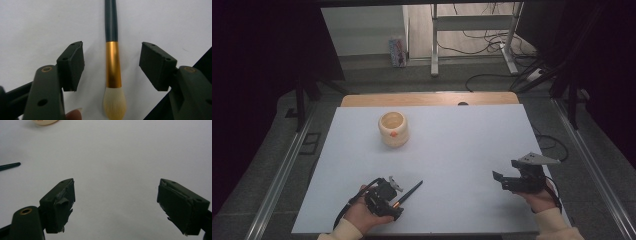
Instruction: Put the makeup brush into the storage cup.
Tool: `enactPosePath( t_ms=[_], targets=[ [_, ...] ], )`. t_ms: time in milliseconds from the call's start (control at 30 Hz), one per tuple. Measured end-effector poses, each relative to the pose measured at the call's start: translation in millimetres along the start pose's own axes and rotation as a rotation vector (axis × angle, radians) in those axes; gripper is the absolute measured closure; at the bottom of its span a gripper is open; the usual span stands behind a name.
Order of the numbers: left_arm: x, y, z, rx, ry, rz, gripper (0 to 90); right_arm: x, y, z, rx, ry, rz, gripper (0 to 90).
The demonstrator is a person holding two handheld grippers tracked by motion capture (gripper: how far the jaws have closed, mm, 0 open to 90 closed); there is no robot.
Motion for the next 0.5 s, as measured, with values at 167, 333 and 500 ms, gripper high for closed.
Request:
enactPosePath(
  t_ms=[167, 333, 500],
  targets=[
    [1.0, -1.3, -0.1, 0.011, 0.006, 0.002, 40.7, 0.0, -0.2, 0.0, 0.0, 0.0, -0.001, 15.0],
    [3.1, -2.8, 0.1, 0.021, 0.01, 0.005, 45.5, 0.3, -0.3, 0.0, 0.0, 0.001, -0.002, 15.0],
    [4.4, -3.9, 0.8, 0.03, 0.012, 0.005, 53.4, 0.3, -0.4, -0.1, 0.0, 0.001, -0.003, 15.0]
  ],
)
Point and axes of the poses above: each handheld gripper's, and its own axes: x roughly forward along the jaws, z roughly out of its top, y roughly to its left, the point moved 4 cm from there along x, roughly forward along the jaws, and after that the axes turned 15 degrees about z, right-handed, at the moved point
